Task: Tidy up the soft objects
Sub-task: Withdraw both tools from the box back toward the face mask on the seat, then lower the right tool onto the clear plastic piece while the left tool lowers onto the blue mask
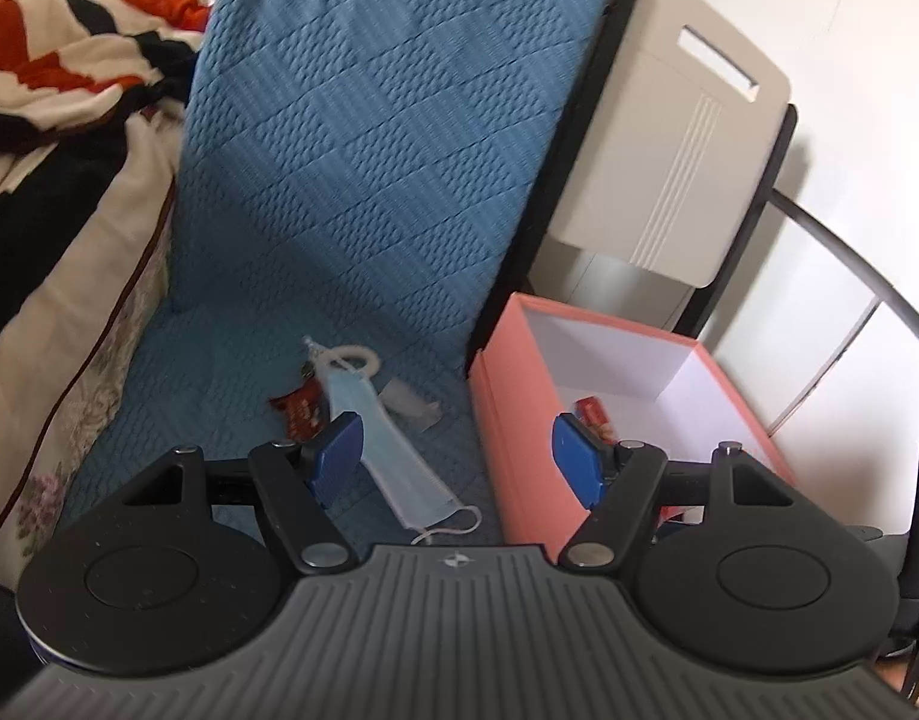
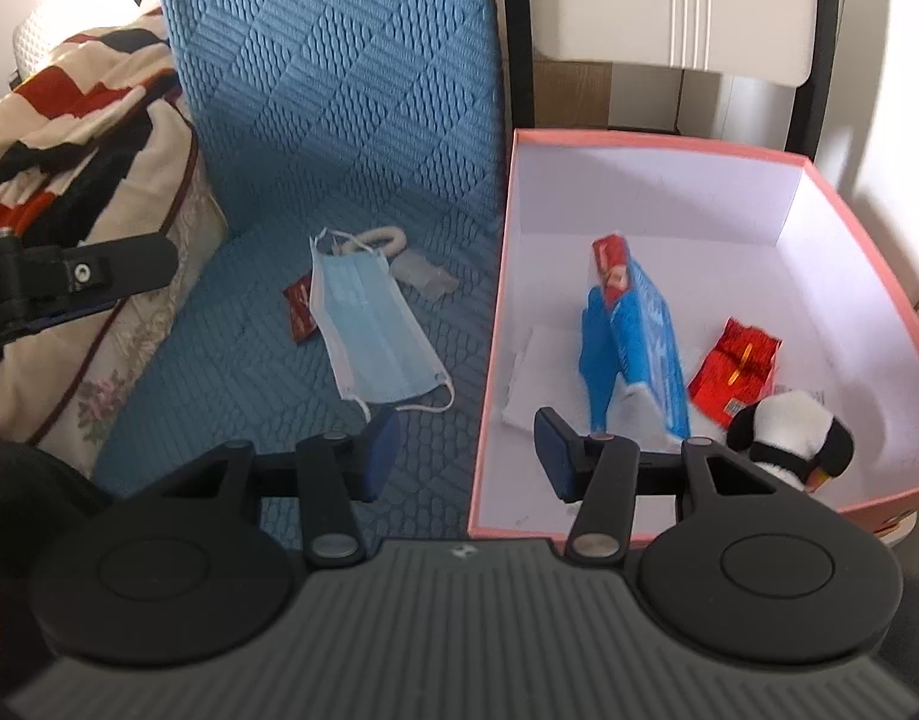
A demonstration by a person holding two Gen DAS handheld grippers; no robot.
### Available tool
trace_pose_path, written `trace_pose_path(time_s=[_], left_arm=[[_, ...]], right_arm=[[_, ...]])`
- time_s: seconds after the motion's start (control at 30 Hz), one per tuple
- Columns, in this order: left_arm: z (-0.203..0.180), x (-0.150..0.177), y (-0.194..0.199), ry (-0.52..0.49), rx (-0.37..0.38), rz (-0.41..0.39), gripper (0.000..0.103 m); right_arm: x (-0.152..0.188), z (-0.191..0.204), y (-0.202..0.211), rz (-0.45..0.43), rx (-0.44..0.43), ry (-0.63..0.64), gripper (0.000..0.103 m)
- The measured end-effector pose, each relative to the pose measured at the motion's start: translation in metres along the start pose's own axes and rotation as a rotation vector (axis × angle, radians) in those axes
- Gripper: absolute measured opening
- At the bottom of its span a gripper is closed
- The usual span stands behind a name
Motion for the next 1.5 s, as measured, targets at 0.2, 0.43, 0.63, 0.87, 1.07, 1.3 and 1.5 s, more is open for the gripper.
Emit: trace_pose_path(time_s=[0.2, 0.43, 0.63, 0.87, 1.07, 1.3, 1.5], left_arm=[[0.020, 0.009, -0.001, 0.026, 0.008, 0.005, 0.074], [0.037, 0.015, -0.010, 0.048, 0.010, 0.022, 0.074], [0.051, 0.018, -0.020, 0.053, 0.021, 0.034, 0.074], [0.066, 0.021, -0.045, 0.033, 0.024, 0.039, 0.074], [0.078, 0.019, -0.060, 0.069, 0.057, 0.046, 0.074], [0.088, 0.017, -0.072, 0.096, 0.053, 0.057, 0.074], [0.098, 0.013, -0.086, 0.149, 0.071, 0.070, 0.074]], right_arm=[[0.009, 0.009, -0.008, 0.013, 0.013, -0.008, 0.052], [0.015, 0.015, -0.013, 0.021, 0.027, -0.003, 0.052], [0.010, 0.014, -0.015, 0.010, 0.030, -0.011, 0.052], [0.004, 0.019, -0.027, 0.009, 0.023, -0.004, 0.055], [-0.003, 0.021, -0.034, 0.006, 0.052, 0.012, 0.054], [-0.007, 0.015, -0.027, -0.037, 0.054, -0.038, 0.053], [-0.023, 0.020, -0.027, -0.100, 0.034, -0.017, 0.053]])
Point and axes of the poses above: each gripper's, at about its wrist camera, not at the fingertips, and y roughly against the way its jaws point, z to its left, x to its underside, the point moved 6 cm from there along -y, roughly the way its jaws point, and after that the axes turned 4 degrees about z, right-handed, at the moved point
